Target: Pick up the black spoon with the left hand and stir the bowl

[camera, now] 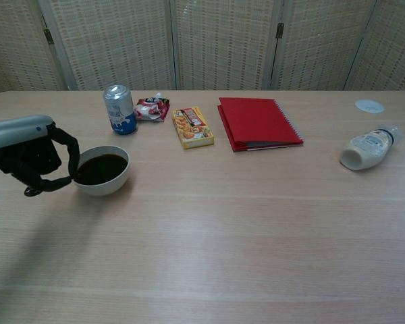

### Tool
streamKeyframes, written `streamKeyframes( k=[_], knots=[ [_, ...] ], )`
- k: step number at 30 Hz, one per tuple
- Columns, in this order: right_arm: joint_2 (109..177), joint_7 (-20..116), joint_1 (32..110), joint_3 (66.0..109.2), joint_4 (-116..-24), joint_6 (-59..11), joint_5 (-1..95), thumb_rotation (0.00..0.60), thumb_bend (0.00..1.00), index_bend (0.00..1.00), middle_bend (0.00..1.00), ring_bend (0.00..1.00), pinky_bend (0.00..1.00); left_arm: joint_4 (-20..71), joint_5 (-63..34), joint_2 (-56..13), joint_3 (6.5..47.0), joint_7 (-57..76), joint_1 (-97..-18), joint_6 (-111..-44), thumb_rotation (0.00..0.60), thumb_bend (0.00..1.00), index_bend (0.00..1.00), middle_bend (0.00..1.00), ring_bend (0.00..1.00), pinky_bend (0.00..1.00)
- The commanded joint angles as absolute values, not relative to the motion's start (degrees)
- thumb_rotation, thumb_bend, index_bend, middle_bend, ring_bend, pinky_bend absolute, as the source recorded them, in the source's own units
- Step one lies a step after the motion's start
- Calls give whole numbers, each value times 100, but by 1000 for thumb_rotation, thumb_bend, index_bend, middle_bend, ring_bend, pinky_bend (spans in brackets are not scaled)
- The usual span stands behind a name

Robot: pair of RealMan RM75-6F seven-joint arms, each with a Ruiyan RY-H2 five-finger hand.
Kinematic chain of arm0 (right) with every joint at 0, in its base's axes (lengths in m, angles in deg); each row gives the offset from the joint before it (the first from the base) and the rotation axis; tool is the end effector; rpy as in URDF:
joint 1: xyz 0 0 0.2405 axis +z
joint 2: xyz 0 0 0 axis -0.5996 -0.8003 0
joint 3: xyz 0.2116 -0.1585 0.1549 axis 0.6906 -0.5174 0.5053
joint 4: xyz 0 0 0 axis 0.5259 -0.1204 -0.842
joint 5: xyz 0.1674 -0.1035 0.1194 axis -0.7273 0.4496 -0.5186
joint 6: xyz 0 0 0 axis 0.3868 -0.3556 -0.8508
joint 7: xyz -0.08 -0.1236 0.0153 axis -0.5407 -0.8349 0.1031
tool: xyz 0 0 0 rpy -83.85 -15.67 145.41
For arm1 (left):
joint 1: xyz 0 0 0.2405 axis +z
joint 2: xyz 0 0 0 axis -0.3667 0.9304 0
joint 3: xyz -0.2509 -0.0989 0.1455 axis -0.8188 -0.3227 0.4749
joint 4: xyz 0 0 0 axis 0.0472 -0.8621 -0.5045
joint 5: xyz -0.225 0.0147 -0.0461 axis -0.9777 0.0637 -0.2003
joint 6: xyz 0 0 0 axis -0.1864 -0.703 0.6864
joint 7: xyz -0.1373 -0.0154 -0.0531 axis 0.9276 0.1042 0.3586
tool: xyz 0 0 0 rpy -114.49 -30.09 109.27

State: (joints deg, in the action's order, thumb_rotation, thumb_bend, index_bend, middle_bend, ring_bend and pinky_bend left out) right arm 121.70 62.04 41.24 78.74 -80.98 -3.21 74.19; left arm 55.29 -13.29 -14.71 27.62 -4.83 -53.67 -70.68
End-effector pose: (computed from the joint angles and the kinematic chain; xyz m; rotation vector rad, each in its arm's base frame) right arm -0.3872 -0.1835 0.1817 1.4069 -0.9925 0.9886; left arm -0.2255 0.3184 0.0202 -1.7585 -1.2327 -0.9024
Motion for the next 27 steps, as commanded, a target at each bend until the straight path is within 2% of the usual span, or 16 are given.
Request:
streamKeyframes(
  k=[1, 11, 20, 27],
  knots=[
    [12159, 6202, 4120, 7866, -8127, -310, 7436, 600, 135, 0, 90, 130, 79, 5725, -1101, -1282, 2328, 285, -5516, -6886, 600, 495, 676, 946, 886, 1000],
    [12101, 6163, 4057, 7896, -8213, -127, 7462, 600, 134, 0, 90, 133, 79, 5352, -1178, -1762, 1882, 1328, -5974, -6473, 600, 506, 681, 946, 884, 1000],
    [12070, 6173, 4000, 7892, -8242, -56, 7450, 600, 134, 0, 90, 133, 79, 4179, -1539, -2693, 1800, 1496, -6358, -6354, 600, 505, 689, 945, 882, 1000],
    [12053, 6168, 3968, 7896, -8263, -23, 7437, 600, 133, 0, 90, 133, 79, 3493, -1686, -3110, 1828, 1528, -6473, -6317, 600, 505, 692, 945, 882, 1000]
  ],
)
